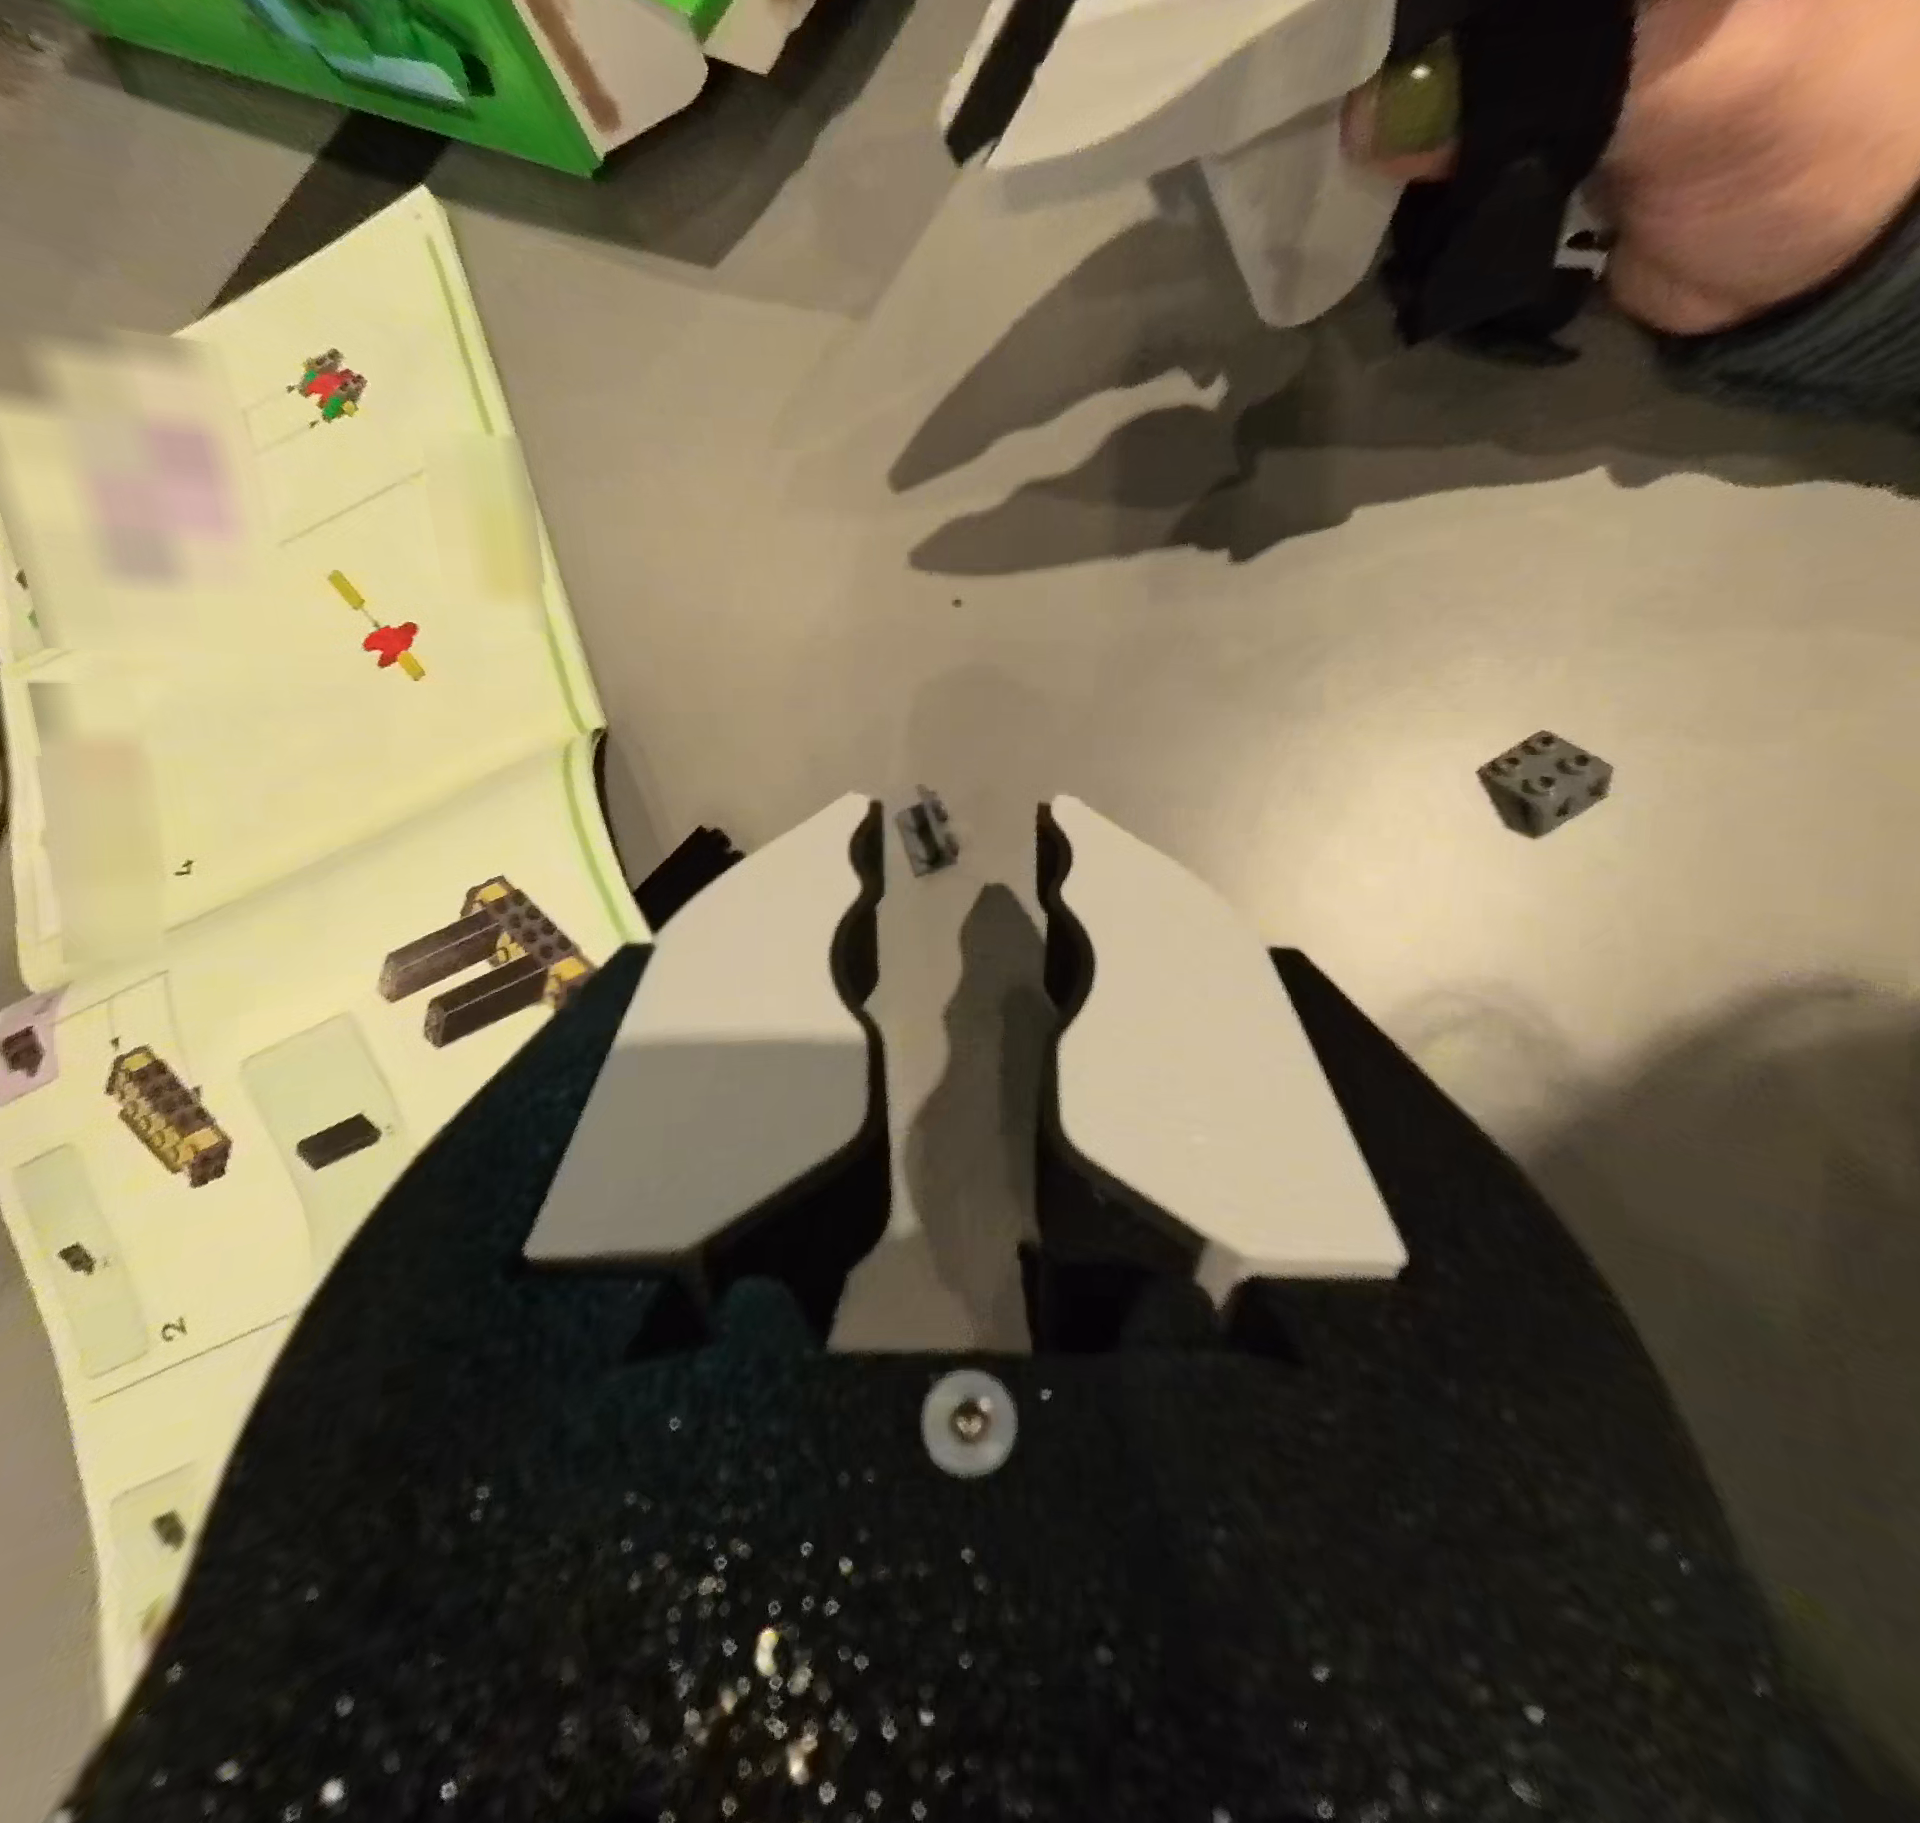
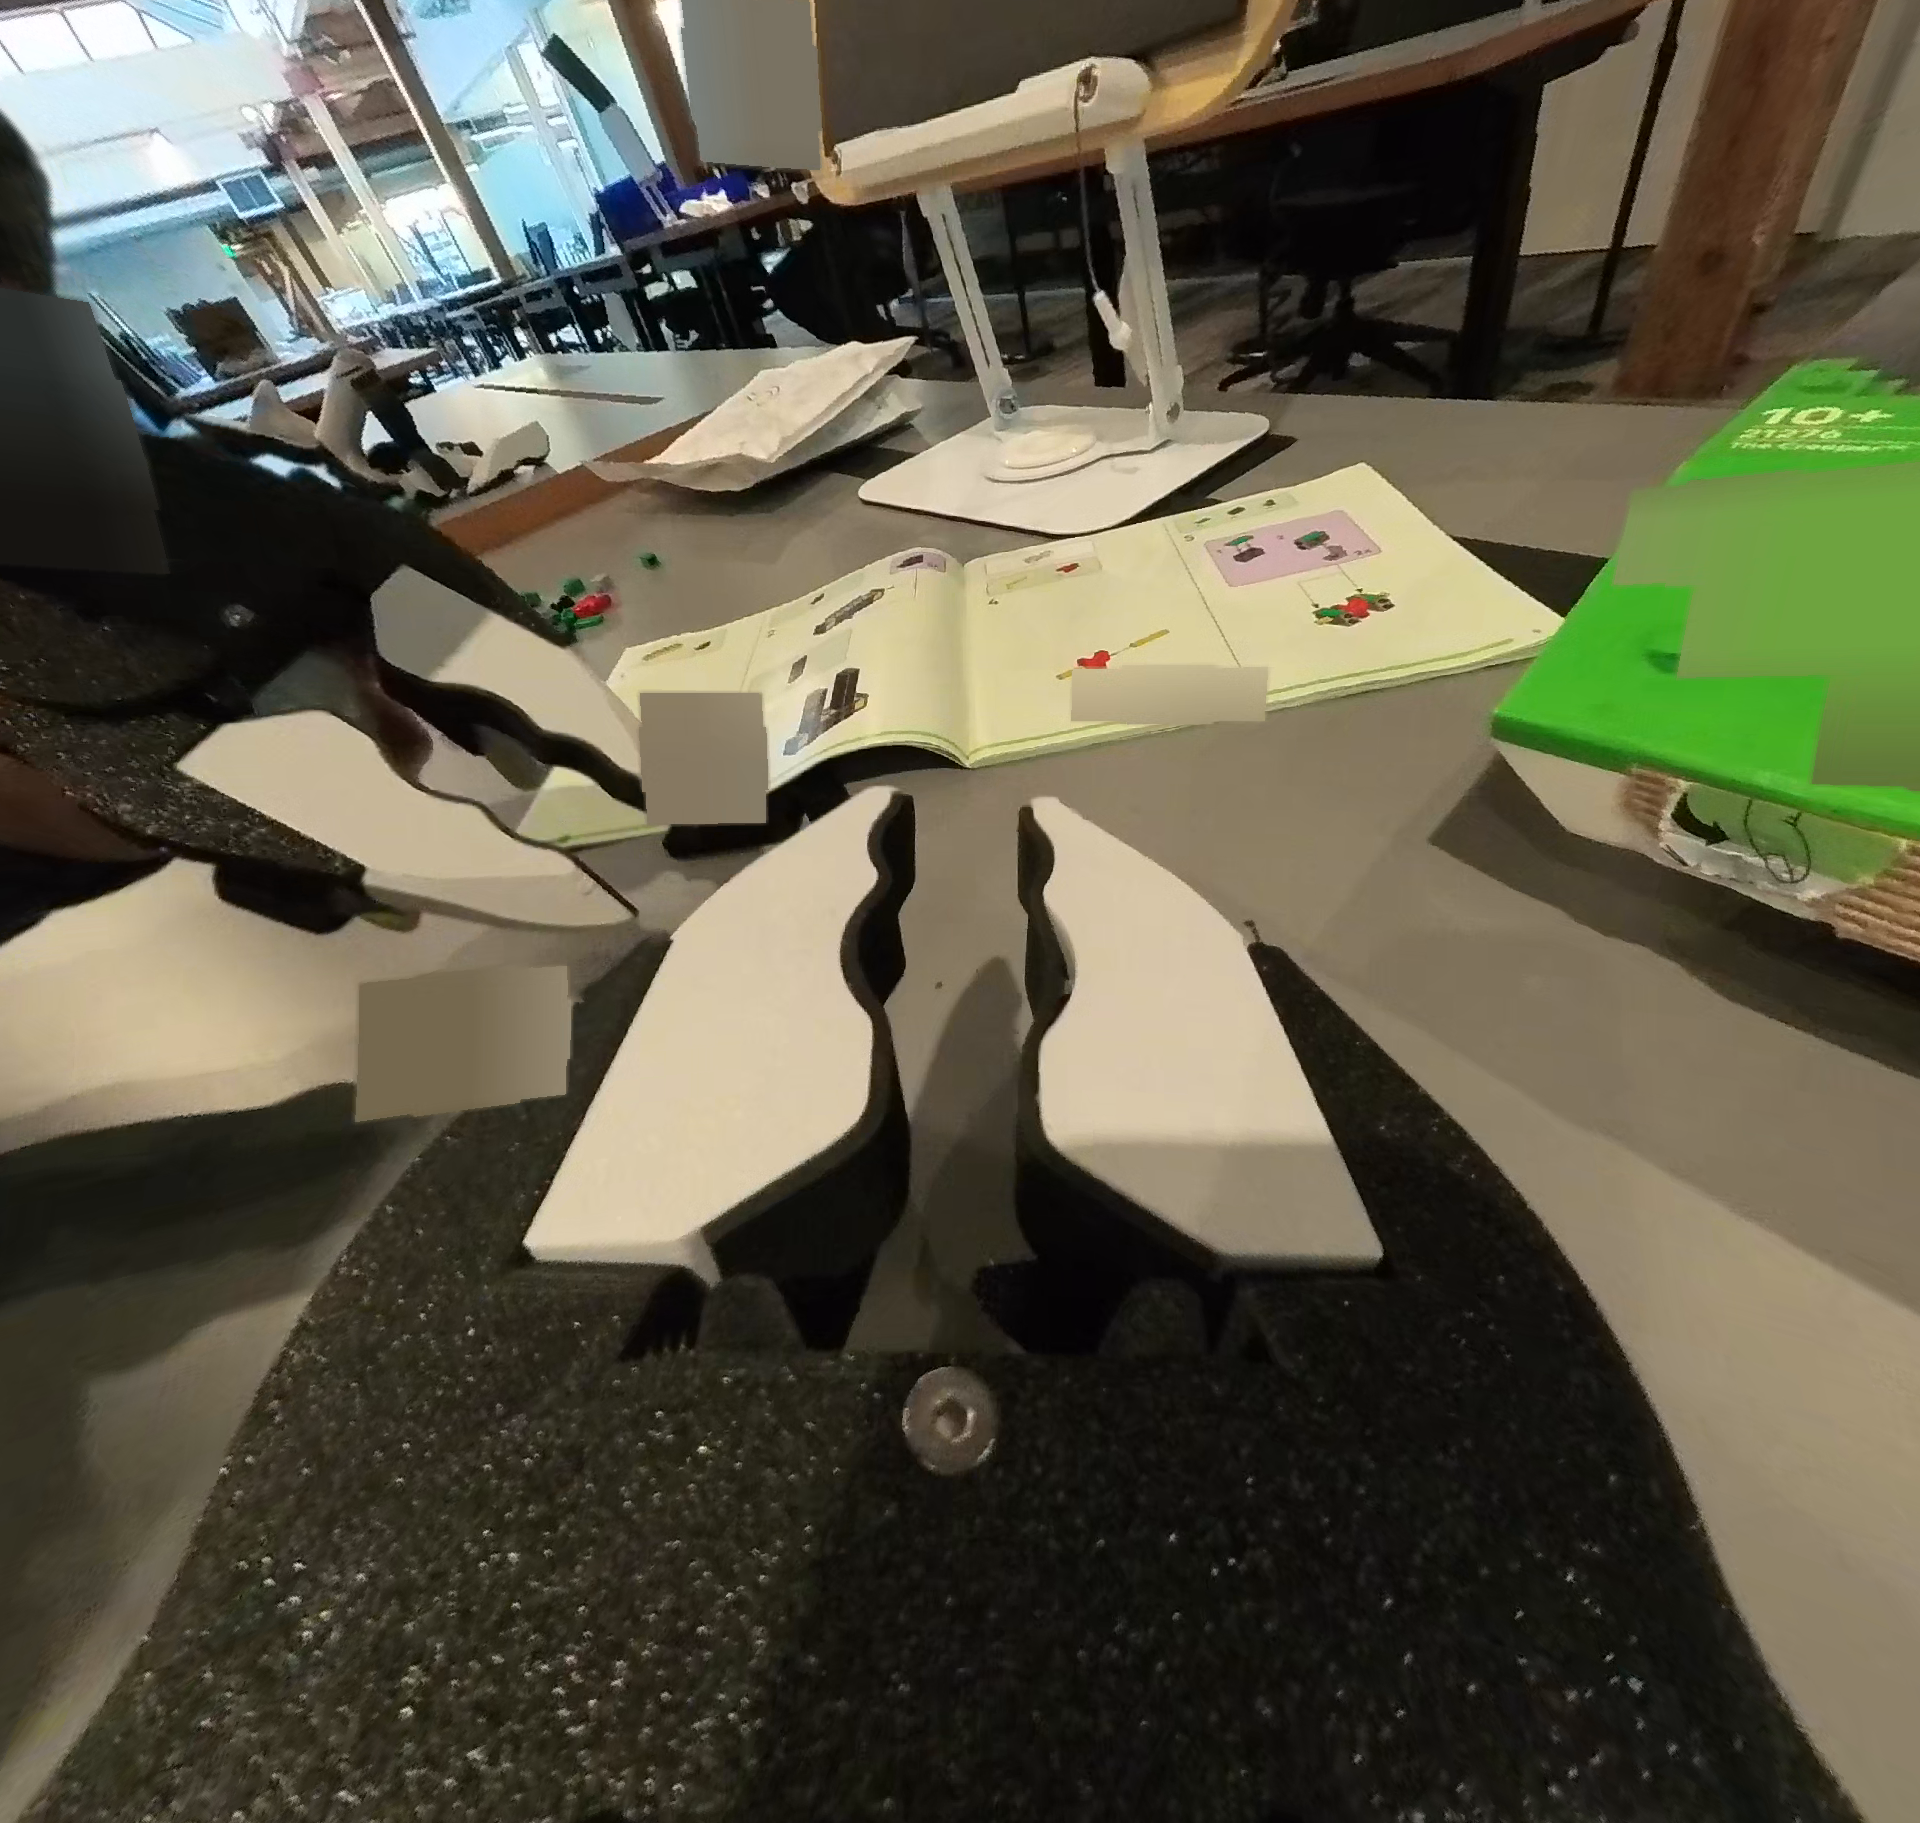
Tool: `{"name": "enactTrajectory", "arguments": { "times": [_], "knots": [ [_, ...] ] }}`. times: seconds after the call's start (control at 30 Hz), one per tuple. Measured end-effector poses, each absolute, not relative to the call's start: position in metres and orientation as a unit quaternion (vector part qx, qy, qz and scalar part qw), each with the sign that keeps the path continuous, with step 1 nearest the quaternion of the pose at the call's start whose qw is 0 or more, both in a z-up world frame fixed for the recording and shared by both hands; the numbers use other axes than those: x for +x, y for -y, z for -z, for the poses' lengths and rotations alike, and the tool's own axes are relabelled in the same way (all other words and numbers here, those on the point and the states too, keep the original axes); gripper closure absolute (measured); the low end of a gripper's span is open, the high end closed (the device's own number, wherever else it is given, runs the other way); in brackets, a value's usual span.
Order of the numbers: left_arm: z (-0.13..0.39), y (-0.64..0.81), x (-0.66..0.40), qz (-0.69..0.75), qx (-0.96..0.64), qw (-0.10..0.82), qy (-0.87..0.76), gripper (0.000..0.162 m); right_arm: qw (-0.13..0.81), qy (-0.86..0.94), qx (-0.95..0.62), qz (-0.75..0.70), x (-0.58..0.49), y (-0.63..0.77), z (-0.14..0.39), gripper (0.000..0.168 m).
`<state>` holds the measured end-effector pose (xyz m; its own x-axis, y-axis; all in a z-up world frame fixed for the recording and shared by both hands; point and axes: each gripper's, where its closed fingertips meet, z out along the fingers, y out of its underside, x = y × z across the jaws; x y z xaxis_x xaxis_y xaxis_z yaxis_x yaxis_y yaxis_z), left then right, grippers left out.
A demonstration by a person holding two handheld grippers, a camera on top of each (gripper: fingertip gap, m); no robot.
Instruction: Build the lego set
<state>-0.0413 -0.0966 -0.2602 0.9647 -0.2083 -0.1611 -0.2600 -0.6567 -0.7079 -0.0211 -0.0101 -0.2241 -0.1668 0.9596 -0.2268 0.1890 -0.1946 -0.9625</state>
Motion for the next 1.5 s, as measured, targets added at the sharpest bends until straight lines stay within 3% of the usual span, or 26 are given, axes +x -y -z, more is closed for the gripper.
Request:
{"name": "enactTrajectory", "arguments": {
  "times": [0.67, 0.9, 1.07, 1.17, 1.5],
  "knots": [
    [0.239, 0.153, -0.060, -0.069, -0.870, 0.473, -0.121, 0.131, 0.395, 0.566, -0.501, -0.523, -0.009, 0.030, 0.220, 0.145],
    [0.246, 0.162, -0.051, -0.006, -0.860, 0.483, -0.161, 0.130, 0.306, 0.588, -0.544, -0.514, -0.012, 0.069, 0.233, 0.146],
    [0.258, 0.177, -0.054, -0.028, -0.857, 0.465, -0.219, 0.130, 0.291, 0.641, -0.557, -0.441, -0.025, 0.087, 0.252, 0.149],
    [0.261, 0.182, -0.057, -0.038, -0.856, 0.462, -0.229, 0.131, 0.253, 0.673, -0.562, -0.409, -0.037, 0.098, 0.270, 0.142],
    [0.263, 0.200, -0.063, -0.010, -0.848, 0.476, -0.232, 0.131, 0.250, 0.700, -0.578, -0.336, -0.054, 0.097, 0.293, 0.141]
  ]
}}
